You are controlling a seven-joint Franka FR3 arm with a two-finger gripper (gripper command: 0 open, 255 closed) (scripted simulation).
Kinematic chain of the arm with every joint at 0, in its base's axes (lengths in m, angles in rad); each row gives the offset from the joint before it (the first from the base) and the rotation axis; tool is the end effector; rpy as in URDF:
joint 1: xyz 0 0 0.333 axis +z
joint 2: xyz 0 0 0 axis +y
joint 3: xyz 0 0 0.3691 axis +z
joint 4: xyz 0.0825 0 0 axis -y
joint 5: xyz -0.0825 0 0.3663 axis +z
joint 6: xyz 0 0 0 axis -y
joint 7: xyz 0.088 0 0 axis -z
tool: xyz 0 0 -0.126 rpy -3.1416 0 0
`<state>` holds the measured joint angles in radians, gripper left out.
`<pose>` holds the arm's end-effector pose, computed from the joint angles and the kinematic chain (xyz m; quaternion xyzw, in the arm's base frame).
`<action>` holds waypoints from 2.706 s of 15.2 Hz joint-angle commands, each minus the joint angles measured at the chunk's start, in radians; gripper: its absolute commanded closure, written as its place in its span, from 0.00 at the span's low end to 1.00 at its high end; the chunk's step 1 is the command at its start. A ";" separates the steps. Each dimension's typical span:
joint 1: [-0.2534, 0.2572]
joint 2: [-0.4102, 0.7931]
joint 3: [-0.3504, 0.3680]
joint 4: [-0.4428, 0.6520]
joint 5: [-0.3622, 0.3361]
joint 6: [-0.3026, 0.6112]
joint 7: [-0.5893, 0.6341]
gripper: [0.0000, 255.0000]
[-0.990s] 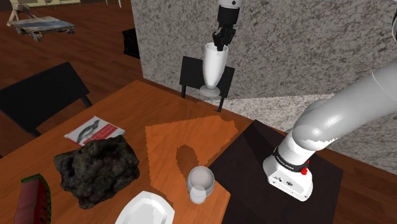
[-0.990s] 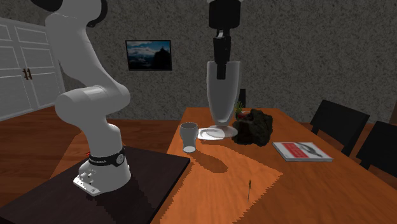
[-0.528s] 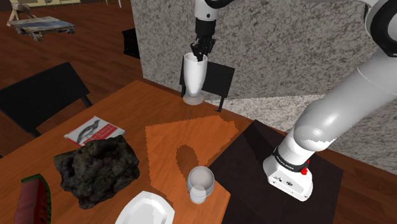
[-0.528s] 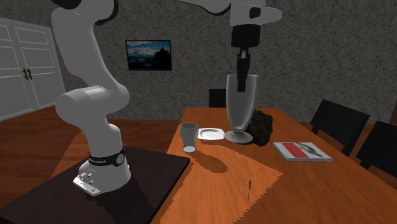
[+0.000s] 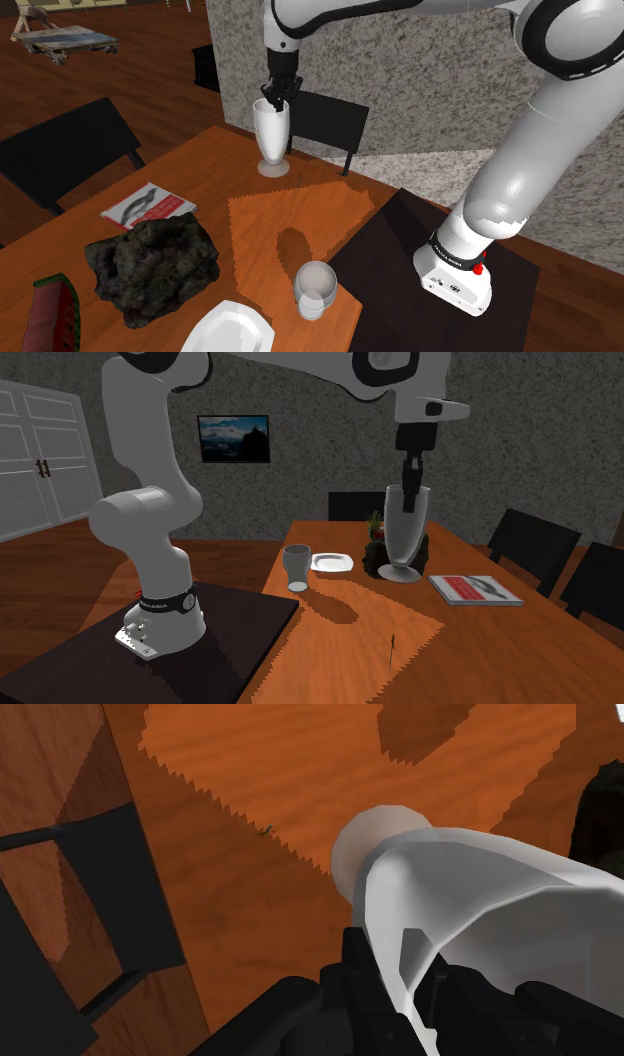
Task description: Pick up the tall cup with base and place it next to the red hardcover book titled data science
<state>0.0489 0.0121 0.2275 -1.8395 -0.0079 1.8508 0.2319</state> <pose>0.5291 0.1487 0.5529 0.9997 0.0233 0.0004 0.0024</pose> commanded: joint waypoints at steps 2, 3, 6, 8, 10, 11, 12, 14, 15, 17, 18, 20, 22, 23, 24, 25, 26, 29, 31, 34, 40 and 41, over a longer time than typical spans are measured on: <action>0.026 0.097 0.023 0.073 -0.025 0.022 0.057 1.00; 0.036 0.131 0.029 0.101 -0.035 0.026 0.074 1.00; 0.069 0.236 0.041 0.196 -0.066 0.032 0.124 1.00; 0.094 0.310 0.046 0.268 -0.087 0.030 0.155 1.00; 0.121 0.387 0.048 0.349 -0.108 0.023 0.183 1.00; 0.136 0.427 0.048 0.394 -0.118 0.017 0.195 1.00; 0.151 0.468 0.048 0.441 -0.128 0.009 0.207 1.00; 0.184 0.554 0.045 0.547 -0.147 -0.012 0.228 1.00; 0.201 0.600 0.043 0.607 -0.156 -0.026 0.237 1.00; 0.217 0.647 0.039 0.656 -0.164 -0.029 0.245 1.00; 0.217 0.648 0.039 0.645 -0.165 -0.017 0.246 1.00; 0.215 0.652 0.038 0.624 -0.166 0.008 0.247 1.00; 0.214 0.657 0.037 0.604 -0.168 0.031 0.249 1.00; 0.213 0.659 0.036 0.595 -0.169 0.043 0.250 1.00; 0.213 0.662 0.036 0.586 -0.170 0.055 0.251 1.00; 0.212 0.666 0.035 0.578 -0.171 0.066 0.252 1.00; 0.212 0.669 0.035 0.569 -0.172 0.078 0.252 1.00; 0.211 0.680 0.032 0.548 -0.175 0.110 0.255 1.00; 0.211 0.688 0.031 0.537 -0.177 0.128 0.257 1.00; 0.211 0.688 0.031 0.537 -0.178 0.128 0.257 1.00; 0.212 0.688 0.031 0.538 -0.177 0.128 0.257 0.00; 0.212 0.688 0.031 0.538 -0.178 0.128 0.257 0.00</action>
<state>0.2605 0.7000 0.2585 -1.3016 -0.1854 1.9784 0.4886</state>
